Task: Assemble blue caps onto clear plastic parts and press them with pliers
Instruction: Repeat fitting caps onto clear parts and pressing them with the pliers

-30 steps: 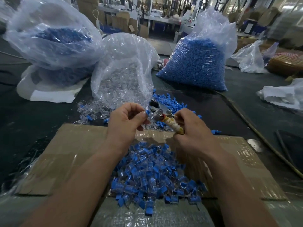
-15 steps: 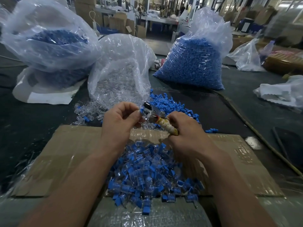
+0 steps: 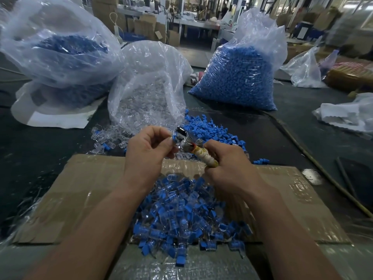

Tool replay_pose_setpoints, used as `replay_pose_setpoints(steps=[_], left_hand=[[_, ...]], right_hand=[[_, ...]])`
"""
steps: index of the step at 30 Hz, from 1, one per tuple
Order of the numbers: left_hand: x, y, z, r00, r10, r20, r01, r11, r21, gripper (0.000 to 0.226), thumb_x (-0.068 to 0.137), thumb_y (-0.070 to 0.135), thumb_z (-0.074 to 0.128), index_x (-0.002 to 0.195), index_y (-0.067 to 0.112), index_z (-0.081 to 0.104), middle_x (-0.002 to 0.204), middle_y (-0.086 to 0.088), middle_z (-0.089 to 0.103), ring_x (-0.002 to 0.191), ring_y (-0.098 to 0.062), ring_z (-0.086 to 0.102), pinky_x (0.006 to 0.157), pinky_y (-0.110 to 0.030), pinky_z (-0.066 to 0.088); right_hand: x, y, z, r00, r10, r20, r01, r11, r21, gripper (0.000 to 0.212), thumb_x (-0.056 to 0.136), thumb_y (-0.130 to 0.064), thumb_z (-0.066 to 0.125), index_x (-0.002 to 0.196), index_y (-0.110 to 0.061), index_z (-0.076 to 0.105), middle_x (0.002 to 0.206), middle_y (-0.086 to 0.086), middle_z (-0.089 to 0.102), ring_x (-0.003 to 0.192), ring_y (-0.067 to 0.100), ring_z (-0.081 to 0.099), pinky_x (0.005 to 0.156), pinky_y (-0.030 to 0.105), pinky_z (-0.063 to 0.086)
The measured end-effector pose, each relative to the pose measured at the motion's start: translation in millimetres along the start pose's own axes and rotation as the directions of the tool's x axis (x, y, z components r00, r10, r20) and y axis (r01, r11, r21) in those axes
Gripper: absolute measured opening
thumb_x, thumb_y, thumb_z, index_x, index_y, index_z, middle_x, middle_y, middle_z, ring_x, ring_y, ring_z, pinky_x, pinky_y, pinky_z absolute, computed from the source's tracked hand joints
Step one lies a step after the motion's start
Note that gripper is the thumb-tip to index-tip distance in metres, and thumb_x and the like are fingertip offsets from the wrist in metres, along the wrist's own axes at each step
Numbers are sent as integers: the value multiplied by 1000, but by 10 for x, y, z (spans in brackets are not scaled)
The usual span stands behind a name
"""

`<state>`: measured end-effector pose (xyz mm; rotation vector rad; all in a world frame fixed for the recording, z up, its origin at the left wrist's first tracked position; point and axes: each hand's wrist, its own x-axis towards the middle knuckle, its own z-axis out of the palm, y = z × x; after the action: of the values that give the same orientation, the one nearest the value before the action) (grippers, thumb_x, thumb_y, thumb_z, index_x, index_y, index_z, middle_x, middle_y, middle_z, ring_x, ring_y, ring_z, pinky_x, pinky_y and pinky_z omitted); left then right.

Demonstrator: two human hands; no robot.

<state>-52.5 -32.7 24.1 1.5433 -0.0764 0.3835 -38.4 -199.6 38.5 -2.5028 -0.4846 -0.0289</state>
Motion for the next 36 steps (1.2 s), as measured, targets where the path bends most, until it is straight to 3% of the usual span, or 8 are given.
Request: replay_pose_setpoints(steps=[8,12,15,18,22,29,32,36], left_hand=[[11,20,-13,1000,12,-28,-11,1000,23,17,84,-6,56,76,10,58,68,-2,61,55,-1,59,56,-14,50],[20,17,-21,999,-26,-29,26,999,19,17,83,-7,57,76,9,59,69,-3,63,56,-3,61,57,-16,51],[32,29,-52,996,-80,-32,80,997,0,17,81,-3,60,74,12,61,61,1,65,53,-6,60,47,-15,47],[32,62,-95,965,-223,136,221,975,31,15,76,3,65,67,15,68,62,1,69,42,-5,54,38,-13,38],[-22,115,-98,816,-320,481,303,946,116,9,61,16,69,69,12,72,66,-7,70,39,-5,49,36,-13,37],[-67,144,-86,714,-269,647,198,963,183,18,54,28,75,67,16,73,60,-2,68,48,-7,53,41,-15,37],[-54,137,-103,764,-255,592,208,967,148,20,55,30,73,69,17,72,64,-4,68,46,-9,49,41,-15,37],[31,53,-136,944,-232,233,222,973,68,4,71,14,67,70,16,69,63,-1,68,39,-1,44,41,-14,41]], right_hand=[[-6,-19,56,997,-28,-77,25,998,-50,24,73,-10,60,78,-29,48,70,-12,50,69,5,47,57,26,38],[16,26,22,999,-3,-36,1,999,-51,29,71,-8,62,86,-29,50,76,-14,48,71,2,44,57,22,32],[31,142,-96,997,81,-1,-81,995,-66,30,70,-6,63,87,-27,51,77,-12,49,70,3,44,55,22,31],[38,274,-196,980,186,67,-179,979,-99,27,73,-10,66,87,-29,53,79,-10,53,71,4,48,55,23,35],[27,358,-226,948,259,182,-245,965,-99,34,67,-19,75,93,-29,55,84,-12,55,76,5,51,57,21,38],[28,335,-131,921,264,285,-255,964,-69,45,60,-33,83,91,-36,50,86,-19,51,78,0,47,58,18,32],[21,343,-138,909,272,315,-262,962,-73,60,60,-36,83,112,-29,54,90,-21,48,82,0,46,60,17,32],[5,370,-168,905,278,322,-287,958,-19,53,65,-40,79,112,-32,56,90,-23,48,84,-1,46,66,20,34]])
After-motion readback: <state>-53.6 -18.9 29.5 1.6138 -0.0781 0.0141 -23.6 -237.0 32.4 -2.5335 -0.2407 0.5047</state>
